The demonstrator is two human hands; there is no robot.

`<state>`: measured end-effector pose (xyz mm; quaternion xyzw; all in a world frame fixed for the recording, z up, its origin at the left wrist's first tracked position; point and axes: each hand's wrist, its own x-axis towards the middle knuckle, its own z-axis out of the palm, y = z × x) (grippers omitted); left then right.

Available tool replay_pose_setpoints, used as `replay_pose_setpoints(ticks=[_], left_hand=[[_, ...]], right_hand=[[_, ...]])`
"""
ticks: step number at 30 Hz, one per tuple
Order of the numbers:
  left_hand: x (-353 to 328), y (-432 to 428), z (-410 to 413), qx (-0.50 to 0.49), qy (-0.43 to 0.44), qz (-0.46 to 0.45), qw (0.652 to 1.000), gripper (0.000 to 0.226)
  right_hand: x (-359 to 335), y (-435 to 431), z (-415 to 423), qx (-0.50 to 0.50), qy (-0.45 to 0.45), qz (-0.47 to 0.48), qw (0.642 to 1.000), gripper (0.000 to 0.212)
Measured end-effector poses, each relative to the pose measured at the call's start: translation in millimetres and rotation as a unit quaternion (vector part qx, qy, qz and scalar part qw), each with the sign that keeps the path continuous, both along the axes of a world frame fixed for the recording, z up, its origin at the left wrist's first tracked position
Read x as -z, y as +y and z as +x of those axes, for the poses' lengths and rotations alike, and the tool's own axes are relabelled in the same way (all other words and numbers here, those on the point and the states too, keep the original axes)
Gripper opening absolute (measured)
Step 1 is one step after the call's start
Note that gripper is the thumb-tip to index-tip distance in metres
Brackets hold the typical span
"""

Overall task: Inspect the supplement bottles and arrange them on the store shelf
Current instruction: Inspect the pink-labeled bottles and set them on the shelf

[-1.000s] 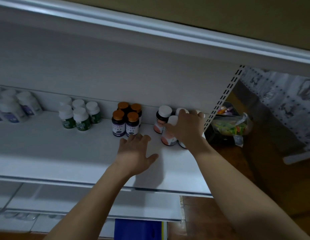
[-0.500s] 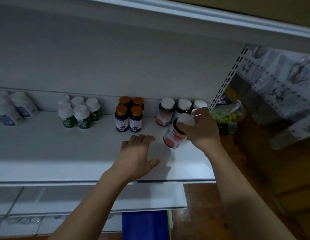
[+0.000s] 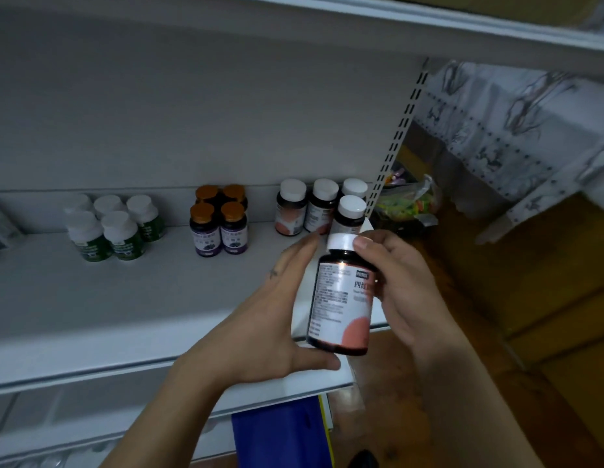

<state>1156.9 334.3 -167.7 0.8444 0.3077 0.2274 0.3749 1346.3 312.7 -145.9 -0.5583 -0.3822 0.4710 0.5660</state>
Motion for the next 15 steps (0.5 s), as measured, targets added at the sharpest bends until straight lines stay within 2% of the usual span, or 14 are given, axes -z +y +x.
replay_pose_setpoints(ticks=[4, 8, 12, 15], left_hand=[[-9.4, -7.6, 1.6, 0.027, -0.011, 0.002, 1.0, 0.135], [-13.7, -11.1, 4.5, 0.042, -0.02, 0.007, 0.999, 0.138], [-11.2, -9.6, 8.6, 0.009, -0.038, 0.029, 0.999, 0.129], [-5.8, -5.9, 9.3, -0.034, -0.042, 0.058, 0.997, 0.123]], right_hand=[[3.6, -12.0, -2.5, -0.029, 0.073, -0.007, 0.997, 0.024], [5.7, -17.0, -2.0, -0.033, 0.115, -0.021, 0.993, 0.036], [11.2, -16.2, -4.1, -0.033, 0.153, -0.061, 0.986, 0.045], [17.1, -19.0, -4.5, -0.09, 0.174, -0.084, 0.977, 0.045]])
